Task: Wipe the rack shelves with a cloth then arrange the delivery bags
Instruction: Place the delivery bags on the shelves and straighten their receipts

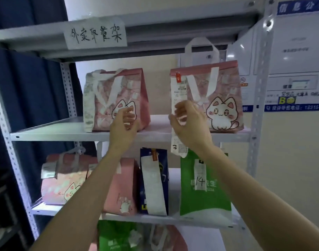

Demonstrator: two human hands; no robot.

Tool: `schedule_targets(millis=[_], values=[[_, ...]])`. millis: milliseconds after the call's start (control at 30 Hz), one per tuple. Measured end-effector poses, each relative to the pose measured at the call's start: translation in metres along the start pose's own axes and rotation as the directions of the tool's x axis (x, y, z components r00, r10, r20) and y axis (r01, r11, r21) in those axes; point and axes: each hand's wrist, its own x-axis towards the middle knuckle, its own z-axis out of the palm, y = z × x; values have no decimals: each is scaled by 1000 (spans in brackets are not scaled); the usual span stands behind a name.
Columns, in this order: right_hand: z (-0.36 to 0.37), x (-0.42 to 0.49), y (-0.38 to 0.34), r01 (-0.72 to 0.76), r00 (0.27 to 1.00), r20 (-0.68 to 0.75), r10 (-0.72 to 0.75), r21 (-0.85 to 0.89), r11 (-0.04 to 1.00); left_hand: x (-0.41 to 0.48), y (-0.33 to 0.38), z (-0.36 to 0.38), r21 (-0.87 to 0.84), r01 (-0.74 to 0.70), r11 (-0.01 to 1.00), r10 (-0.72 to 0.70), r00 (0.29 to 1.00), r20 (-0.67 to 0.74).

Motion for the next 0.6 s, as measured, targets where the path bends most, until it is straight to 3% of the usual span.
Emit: schedule_targets(millis=[100, 267, 333, 433, 500, 600], values=[[58, 8, -19, -105, 986, 136, 97, 54, 993, 13, -25, -49, 67, -28, 997, 37, 989, -142], [131, 30, -20, -287, 943, 177, 281, 8, 958, 51, -80, -115, 232, 94, 968, -32, 965, -260], [152, 38, -19, -338, 930, 154, 334, -1, 941, 73, -99, -132, 204, 220, 954, -184, 966, -182], [171, 49, -21, -422, 899, 156, 410, 57, 905, 106, -117, -143, 118, 385, 915, -393, 918, 55], [182, 52, -28, -447, 884, 181, 432, 52, 893, 118, -128, -143, 123, 400, 908, -418, 887, 195], [200, 52, -42, -442, 888, 155, 433, 28, 896, 129, -149, -144, 146, 295, 944, -321, 922, 216]])
